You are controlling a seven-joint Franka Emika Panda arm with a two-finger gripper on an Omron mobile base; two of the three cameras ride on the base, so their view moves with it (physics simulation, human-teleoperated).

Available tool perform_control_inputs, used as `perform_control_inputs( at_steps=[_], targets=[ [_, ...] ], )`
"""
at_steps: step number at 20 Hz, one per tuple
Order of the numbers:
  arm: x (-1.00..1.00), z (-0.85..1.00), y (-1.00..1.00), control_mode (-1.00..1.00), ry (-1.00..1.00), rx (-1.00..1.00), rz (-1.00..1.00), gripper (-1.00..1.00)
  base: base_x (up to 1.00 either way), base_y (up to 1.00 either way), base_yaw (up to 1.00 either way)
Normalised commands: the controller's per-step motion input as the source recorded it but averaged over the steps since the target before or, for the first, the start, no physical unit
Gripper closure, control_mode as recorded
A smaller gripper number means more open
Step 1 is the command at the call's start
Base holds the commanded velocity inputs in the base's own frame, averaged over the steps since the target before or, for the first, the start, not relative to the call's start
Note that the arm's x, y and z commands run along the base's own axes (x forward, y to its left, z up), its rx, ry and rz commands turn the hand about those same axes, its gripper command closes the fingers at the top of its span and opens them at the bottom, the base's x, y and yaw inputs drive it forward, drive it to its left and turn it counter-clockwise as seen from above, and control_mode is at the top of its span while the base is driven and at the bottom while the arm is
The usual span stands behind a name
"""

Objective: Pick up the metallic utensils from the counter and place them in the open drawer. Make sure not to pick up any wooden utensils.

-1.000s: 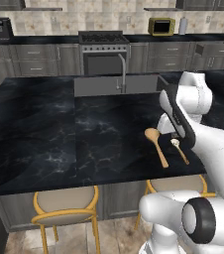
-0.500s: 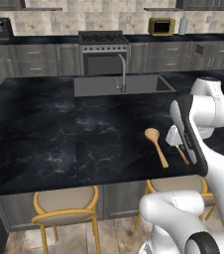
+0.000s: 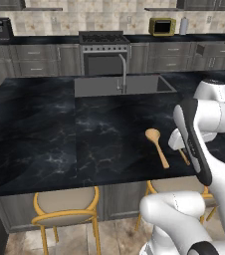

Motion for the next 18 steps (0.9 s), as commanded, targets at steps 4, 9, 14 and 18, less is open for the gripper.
perform_control_inputs(
  at_steps=[4, 9, 14, 18],
  targets=[
    [0.0, 0.0, 0.0, 1.0, 0.0, 0.0, 0.0, 1.0, -0.1, -0.1, -0.01],
    [0.0, 0.0, 0.0, 1.0, 0.0, 0.0, 0.0, 1.0, -0.42, -0.85, -0.1],
    [0.0, 0.0, 0.0, 1.0, 0.0, 0.0, 0.0, 1.0, -0.52, -1.0, -0.12],
    [0.0, 0.0, 0.0, 1.0, 0.0, 0.0, 0.0, 1.0, -0.37, -1.0, -0.09]
  ],
)
